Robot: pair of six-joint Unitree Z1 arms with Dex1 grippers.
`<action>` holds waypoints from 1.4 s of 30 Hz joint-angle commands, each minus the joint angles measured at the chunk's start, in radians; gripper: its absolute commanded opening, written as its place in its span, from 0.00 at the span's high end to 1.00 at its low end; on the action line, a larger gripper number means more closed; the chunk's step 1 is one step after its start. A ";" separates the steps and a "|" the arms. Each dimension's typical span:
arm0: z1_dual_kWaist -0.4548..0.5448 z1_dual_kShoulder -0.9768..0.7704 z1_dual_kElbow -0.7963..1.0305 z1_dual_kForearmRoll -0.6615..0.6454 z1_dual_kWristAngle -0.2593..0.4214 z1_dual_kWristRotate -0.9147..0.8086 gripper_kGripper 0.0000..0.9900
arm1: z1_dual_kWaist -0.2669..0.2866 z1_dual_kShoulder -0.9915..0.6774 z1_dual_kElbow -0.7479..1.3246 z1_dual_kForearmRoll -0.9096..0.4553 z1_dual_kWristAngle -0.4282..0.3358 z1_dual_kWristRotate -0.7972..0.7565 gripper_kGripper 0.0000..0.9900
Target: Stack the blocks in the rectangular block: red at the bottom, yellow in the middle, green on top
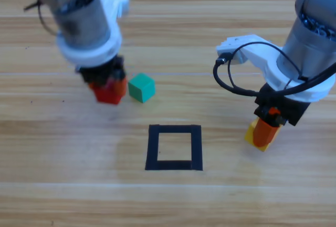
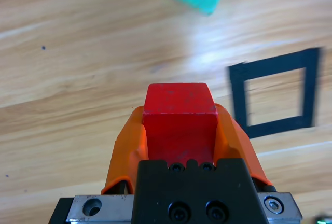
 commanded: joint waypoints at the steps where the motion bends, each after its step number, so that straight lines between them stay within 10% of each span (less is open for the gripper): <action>1: -0.155 0.193 -0.227 0.149 -0.007 -0.111 1.00 | -0.017 -0.035 0.054 -0.052 -0.009 0.020 1.00; 42: -0.245 0.369 -0.340 0.143 -0.065 -0.383 1.00 | -0.045 -0.183 0.178 -0.187 -0.065 0.647 1.00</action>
